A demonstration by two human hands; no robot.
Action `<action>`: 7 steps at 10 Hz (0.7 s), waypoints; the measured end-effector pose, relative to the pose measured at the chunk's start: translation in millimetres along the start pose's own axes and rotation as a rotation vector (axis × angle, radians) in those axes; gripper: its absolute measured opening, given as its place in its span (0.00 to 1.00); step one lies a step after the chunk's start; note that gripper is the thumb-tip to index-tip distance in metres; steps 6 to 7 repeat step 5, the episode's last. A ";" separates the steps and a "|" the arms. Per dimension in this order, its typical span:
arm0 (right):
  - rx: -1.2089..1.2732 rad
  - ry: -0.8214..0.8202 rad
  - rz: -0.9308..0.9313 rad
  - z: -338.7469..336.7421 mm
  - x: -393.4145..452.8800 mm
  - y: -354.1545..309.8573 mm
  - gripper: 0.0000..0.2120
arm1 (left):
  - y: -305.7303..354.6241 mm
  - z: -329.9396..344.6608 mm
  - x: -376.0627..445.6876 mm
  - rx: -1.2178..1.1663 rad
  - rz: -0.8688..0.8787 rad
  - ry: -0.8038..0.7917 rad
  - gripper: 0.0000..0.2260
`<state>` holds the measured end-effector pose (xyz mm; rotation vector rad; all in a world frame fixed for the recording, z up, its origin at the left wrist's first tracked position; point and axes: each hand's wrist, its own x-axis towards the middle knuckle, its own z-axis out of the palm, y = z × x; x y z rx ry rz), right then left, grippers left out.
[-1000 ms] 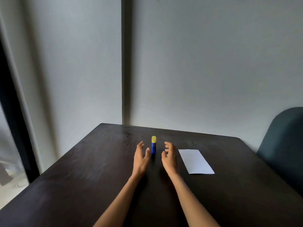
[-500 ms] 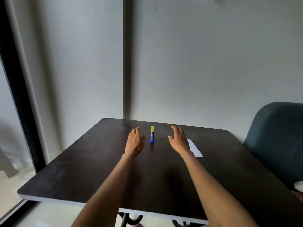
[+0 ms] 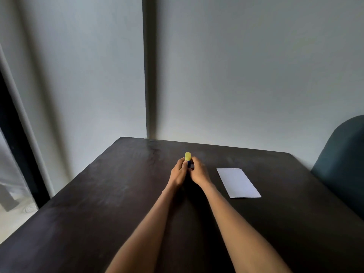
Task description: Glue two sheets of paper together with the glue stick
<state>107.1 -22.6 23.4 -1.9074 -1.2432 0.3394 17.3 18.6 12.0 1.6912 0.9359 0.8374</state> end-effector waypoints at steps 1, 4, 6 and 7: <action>0.031 0.044 0.010 3.9 0.4 6.7 0.13 | -4.8 4.3 2.5 -0.024 0.017 0.005 0.17; 0.039 -0.022 0.060 -3.5 -7.0 5.3 0.31 | -2.4 -0.5 -5.4 0.002 0.007 -0.009 0.21; 0.001 -0.023 0.049 -18.0 -15.9 5.7 0.35 | 0.3 -11.8 -10.4 0.038 0.021 0.046 0.22; 0.001 -0.023 0.049 -18.0 -15.9 5.7 0.35 | 0.3 -11.8 -10.4 0.038 0.021 0.046 0.22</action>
